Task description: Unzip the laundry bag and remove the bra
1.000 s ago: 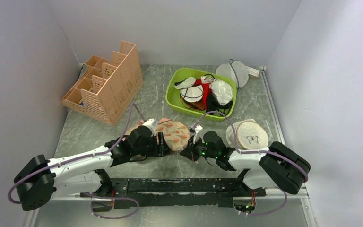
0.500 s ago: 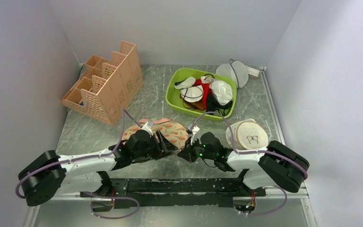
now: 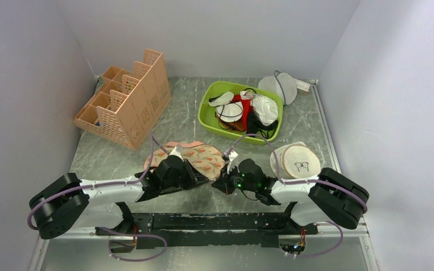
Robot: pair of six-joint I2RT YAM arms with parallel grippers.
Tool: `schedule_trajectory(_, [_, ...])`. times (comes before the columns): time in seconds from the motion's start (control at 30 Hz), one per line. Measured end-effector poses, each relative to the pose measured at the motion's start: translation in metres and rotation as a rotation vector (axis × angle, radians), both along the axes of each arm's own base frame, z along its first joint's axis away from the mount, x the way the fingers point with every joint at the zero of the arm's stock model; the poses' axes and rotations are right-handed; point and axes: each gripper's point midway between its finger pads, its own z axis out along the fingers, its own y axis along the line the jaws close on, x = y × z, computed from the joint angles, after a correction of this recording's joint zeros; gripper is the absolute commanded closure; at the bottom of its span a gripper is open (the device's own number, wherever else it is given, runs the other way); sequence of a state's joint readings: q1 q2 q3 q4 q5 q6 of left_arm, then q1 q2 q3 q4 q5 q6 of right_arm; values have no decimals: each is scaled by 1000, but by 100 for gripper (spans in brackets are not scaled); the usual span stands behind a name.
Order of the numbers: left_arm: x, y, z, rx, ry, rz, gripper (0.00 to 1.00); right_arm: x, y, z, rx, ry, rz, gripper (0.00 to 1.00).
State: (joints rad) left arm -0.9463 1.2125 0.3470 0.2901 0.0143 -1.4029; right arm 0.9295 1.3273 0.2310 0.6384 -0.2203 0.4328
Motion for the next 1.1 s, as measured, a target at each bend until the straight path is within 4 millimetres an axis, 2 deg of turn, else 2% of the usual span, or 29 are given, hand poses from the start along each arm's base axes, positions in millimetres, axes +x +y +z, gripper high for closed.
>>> schedule_trajectory(0.17, [3, 6, 2, 17, -27, 19, 93, 0, 1, -1, -3, 3, 1, 100])
schedule_trajectory(0.37, [5, 19, 7, 50, -84, 36, 93, 2, 0, -1, -8, -5, -9, 100])
schedule_trajectory(0.57, [5, 38, 11, 77, -140, 55, 93, 16, -9, -5, -56, -27, -90, 100])
schedule_trajectory(0.8, [2, 48, 3, 126, -171, 29, 93, 26, -14, -7, -117, -45, -121, 100])
schedule_trajectory(1.1, [4, 61, -19, 300, -216, -62, 93, 16, -13, 3, -103, -52, -60, 100])
